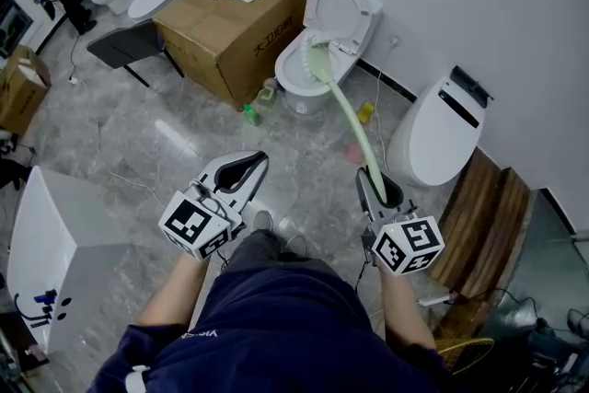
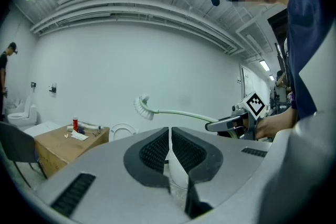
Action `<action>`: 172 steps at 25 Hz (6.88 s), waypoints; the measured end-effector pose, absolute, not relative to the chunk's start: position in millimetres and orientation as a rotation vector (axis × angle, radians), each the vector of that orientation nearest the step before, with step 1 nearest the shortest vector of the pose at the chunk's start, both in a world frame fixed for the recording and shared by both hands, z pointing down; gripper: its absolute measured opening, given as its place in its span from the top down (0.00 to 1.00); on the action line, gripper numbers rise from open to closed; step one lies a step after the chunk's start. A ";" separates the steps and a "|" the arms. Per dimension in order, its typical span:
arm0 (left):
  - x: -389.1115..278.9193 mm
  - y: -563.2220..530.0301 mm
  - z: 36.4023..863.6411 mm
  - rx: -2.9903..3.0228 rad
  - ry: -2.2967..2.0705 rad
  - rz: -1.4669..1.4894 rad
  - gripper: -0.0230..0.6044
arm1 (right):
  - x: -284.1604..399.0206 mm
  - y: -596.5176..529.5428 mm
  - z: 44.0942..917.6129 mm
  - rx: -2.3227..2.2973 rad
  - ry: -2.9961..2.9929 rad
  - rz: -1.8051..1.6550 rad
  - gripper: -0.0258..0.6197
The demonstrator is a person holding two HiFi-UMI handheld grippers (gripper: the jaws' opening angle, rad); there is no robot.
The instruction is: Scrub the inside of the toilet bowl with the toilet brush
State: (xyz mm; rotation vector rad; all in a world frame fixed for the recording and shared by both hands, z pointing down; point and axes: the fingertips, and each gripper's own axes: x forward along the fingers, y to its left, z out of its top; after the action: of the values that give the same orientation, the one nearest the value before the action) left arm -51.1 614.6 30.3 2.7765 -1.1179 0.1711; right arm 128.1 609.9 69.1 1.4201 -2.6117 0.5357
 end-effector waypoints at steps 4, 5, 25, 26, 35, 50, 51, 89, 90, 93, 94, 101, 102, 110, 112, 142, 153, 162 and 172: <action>-48.1 609.0 31.0 2.777 -1.130 0.180 0.89 | 132.6 603.4 70.0 1.417 -2.615 0.534 0.86; -47.7 607.4 31.3 2.776 -1.132 0.181 0.89 | 133.6 601.6 70.5 1.416 -2.614 0.533 0.86; -61.0 503.3 52.1 2.749 -1.098 0.177 0.89 | 124.2 503.1 89.0 1.428 -2.566 0.562 0.86; -63.6 495.8 53.0 2.747 -1.095 0.178 0.89 | 121.7 496.0 89.6 1.429 -2.563 0.564 0.86; -87.2 428.8 63.4 2.734 -1.054 0.182 0.89 | 96.5 433.9 98.8 1.443 -2.524 0.594 0.86; -126.6 332.0 65.9 2.737 -0.998 0.177 0.89 | 55.2 341.8 97.0 1.481 -2.486 0.611 0.86; -129.0 326.1 65.1 2.739 -0.996 0.177 0.89 | 52.7 336.3 96.3 1.483 -2.485 0.610 0.86; -110.2 177.2 82.4 2.730 -0.963 0.228 0.89 | 70.0 189.5 120.0 1.476 -2.460 0.638 0.86; -106.6 171.1 83.5 2.726 -0.966 0.231 0.89 | 73.8 182.5 120.8 1.471 -2.461 0.639 0.86; -93.7 151.3 86.9 2.712 -0.976 0.239 0.89 | 87.0 160.4 124.2 1.454 -2.466 0.648 0.86; -89.0 144.0 88.0 2.707 -0.980 0.242 0.89 | 91.6 152.8 125.7 1.448 -2.466 0.651 0.86; -59.7 96.7 98.9 2.669 -1.016 0.275 0.89 | 119.4 102.4 136.2 1.386 -2.472 0.673 0.86; -55.9 91.2 101.4 2.661 -1.021 0.282 0.89 | 122.7 96.0 137.9 1.377 -2.474 0.678 0.86; -28.0 47.1 121.6 2.604 -1.057 0.333 0.89 | 143.7 46.8 159.4 1.288 -2.484 0.726 0.86; -23.1 39.3 125.4 2.589 -1.070 0.341 0.89 | 147.7 37.2 164.6 1.263 -2.486 0.731 0.86; -52.6 -23.0 327.3 2.400 -0.917 0.592 0.90 | 130.8 -1.8 373.3 1.175 -2.224 0.847 0.86; -80.0 -38.9 425.8 2.359 -0.803 0.662 0.90 | 106.6 8.6 489.1 1.176 -2.074 0.914 0.86; -95.3 -36.2 492.8 2.317 -0.762 0.694 0.89 | 100.6 19.8 576.4 1.128 -1.968 0.950 0.86; -106.9 -13.5 546.0 2.233 -0.734 0.704 0.90 | 98.3 24.1 655.4 1.082 -1.873 0.973 0.86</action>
State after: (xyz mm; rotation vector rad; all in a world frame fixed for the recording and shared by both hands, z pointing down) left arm -106.9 -13.5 546.0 2.2328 -0.7339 0.7042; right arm 98.3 24.1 655.4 1.0816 -1.8728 0.9728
